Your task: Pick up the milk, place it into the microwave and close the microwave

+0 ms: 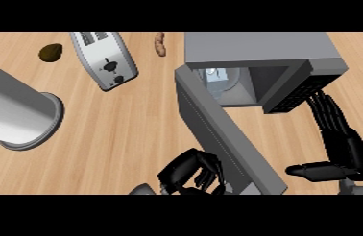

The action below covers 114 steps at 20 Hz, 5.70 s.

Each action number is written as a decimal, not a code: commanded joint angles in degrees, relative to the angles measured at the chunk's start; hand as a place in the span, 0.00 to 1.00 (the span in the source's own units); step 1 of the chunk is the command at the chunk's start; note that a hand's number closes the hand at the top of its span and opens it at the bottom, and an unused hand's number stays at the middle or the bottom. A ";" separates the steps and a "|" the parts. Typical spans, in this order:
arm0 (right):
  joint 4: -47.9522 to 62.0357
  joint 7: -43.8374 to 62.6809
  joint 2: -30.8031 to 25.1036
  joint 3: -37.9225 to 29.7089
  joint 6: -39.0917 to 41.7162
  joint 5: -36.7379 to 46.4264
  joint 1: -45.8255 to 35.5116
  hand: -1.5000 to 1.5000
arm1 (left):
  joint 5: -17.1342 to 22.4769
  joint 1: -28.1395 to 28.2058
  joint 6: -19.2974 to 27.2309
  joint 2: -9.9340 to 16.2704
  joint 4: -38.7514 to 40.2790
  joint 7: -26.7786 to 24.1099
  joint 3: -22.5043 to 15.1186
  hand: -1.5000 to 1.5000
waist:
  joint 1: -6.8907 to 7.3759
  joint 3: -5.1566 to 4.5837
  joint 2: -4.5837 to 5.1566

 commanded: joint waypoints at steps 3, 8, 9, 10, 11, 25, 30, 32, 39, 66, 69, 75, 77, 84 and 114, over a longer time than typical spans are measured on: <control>-5.56 3.60 -4.71 -4.42 7.03 -6.95 2.61 0.00 | 10.60 -9.32 16.53 -0.30 2.89 3.76 -14.14 1.00 | -1.00 -0.01 0.18; -6.98 6.06 -5.27 -4.39 9.26 -9.39 0.42 0.00 | 19.84 -13.99 26.16 -0.29 7.56 -0.47 -16.63 1.00 | -2.75 -0.09 0.66; -8.86 5.88 -5.34 -3.82 9.54 -9.17 0.94 0.00 | 21.18 -15.90 27.79 -0.29 6.19 0.55 -15.29 1.00 | -3.46 -0.12 0.60; -10.52 7.75 -5.12 -3.72 9.59 -10.88 0.77 0.00 | 22.80 -16.21 28.06 -0.29 6.19 -1.24 -15.31 1.00 | -4.10 -0.18 0.66; -9.04 7.61 -6.75 -5.48 10.51 -11.68 -0.73 0.00 | 24.09 -16.64 29.99 -0.30 6.32 -1.40 -15.49 1.00 | -4.28 -0.15 0.87; -15.88 11.89 -10.91 -2.53 20.46 -18.39 -4.11 0.00 | 36.86 -30.77 38.78 -0.31 13.74 -5.81 -11.14 1.00 | -10.75 -0.18 2.28; -15.88 13.57 -11.86 -2.87 21.24 -20.92 -6.41 0.00 | 40.97 -36.49 39.57 -0.32 17.94 -4.43 -8.36 1.00 | -12.10 -0.12 3.16; -16.02 13.46 -12.29 -3.14 22.50 -22.07 -5.24 0.00 | 43.27 -37.09 40.53 -0.32 18.83 -5.22 -6.47 1.00 | -13.42 -0.09 3.25; -17.22 15.99 -13.54 -3.40 22.71 -25.51 -7.29 0.00 | 49.49 -38.43 39.23 -0.32 20.70 -12.30 -0.84 1.00 | -13.77 -0.35 4.23; -17.33 20.55 -18.63 -6.95 23.22 -33.12 -11.42 0.00 | 58.79 -39.88 36.63 -0.32 25.87 -23.53 -1.05 1.00 | -15.30 -0.06 5.39; -17.88 21.02 -19.34 -7.32 23.73 -34.44 -11.69 0.00 | 59.57 -40.25 37.12 -0.32 25.96 -24.08 -1.23 1.00 | -16.36 -0.05 5.18; -17.04 21.96 -20.03 -7.57 23.63 -35.40 -12.31 0.00 | 60.73 -40.38 36.97 -0.32 26.59 -26.23 -1.77 1.00 | -15.79 0.00 5.61; -17.18 22.80 -20.85 -7.62 23.80 -36.00 -12.28 0.00 | 61.47 -40.81 36.28 -0.32 26.94 -26.05 -1.62 1.00 | -15.74 -0.05 5.33; -17.03 23.36 -21.08 -7.84 23.74 -37.61 -13.42 0.00 | 62.93 -41.44 36.04 -0.32 27.26 -27.47 -2.46 1.00 | -15.74 0.01 5.62; -17.29 26.41 -24.65 -6.56 32.06 -46.11 -15.42 0.00 | 65.80 -42.46 36.48 -0.32 31.53 -30.73 -8.11 1.00 | -16.17 0.38 5.58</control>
